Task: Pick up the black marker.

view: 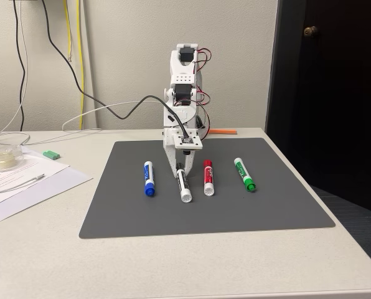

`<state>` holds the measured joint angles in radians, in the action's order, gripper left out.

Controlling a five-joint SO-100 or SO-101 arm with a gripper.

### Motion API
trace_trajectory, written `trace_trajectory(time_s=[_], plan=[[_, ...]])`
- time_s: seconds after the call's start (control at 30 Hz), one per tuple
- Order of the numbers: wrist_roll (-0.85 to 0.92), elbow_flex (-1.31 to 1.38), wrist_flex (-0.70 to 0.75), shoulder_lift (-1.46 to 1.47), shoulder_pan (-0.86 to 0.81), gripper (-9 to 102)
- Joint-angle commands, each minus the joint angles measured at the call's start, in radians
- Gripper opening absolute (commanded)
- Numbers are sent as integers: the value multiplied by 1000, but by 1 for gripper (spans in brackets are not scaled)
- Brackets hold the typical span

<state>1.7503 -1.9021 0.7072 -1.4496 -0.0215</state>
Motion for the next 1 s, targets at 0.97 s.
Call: trace_trajectory(time_s=[0.97], plan=[[-255, 649, 543, 92, 51, 0]])
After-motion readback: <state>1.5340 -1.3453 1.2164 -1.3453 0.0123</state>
